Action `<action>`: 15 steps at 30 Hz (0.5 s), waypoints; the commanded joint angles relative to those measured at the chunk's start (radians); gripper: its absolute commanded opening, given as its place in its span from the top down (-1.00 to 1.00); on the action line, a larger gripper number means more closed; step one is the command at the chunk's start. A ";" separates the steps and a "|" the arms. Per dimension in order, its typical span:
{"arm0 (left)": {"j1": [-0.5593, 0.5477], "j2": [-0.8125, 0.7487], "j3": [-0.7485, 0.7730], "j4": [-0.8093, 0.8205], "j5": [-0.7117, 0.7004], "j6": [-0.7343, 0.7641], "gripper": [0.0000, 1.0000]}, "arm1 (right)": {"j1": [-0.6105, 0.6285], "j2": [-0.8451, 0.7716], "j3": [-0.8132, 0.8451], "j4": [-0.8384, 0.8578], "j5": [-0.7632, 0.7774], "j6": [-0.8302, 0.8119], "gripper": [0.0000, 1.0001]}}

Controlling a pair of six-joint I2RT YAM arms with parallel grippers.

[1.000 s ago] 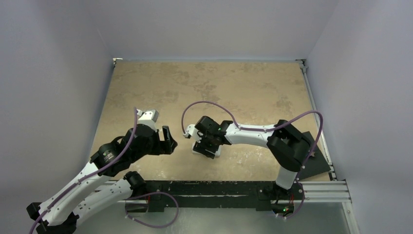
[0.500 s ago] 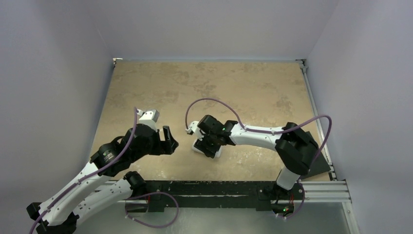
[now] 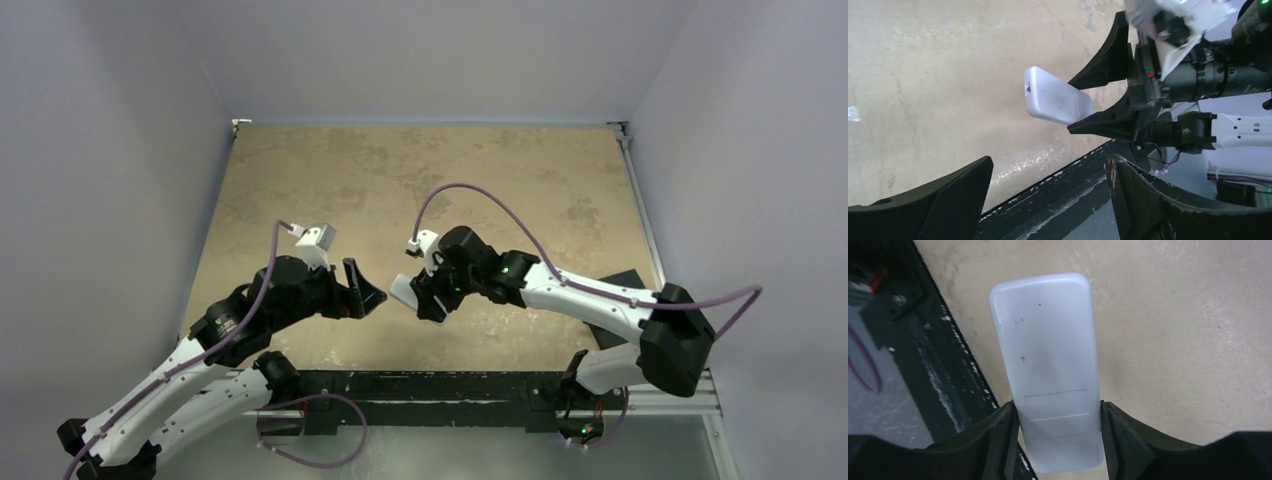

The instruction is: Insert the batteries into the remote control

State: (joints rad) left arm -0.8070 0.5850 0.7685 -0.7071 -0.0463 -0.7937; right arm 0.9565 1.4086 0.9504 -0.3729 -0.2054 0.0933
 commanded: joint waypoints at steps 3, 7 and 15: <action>-0.001 -0.012 -0.066 0.221 0.174 -0.032 -0.66 | -0.039 -0.184 -0.082 0.173 -0.188 0.151 0.57; -0.001 -0.026 -0.096 0.322 0.243 -0.049 -0.66 | -0.053 -0.269 -0.141 0.260 -0.255 0.227 0.60; -0.001 -0.056 -0.155 0.502 0.350 -0.087 -0.66 | -0.064 -0.405 -0.260 0.500 -0.399 0.415 0.64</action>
State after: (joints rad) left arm -0.8070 0.5484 0.6334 -0.3630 0.2161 -0.8536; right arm 0.9005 1.0676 0.7319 -0.0746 -0.4858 0.3752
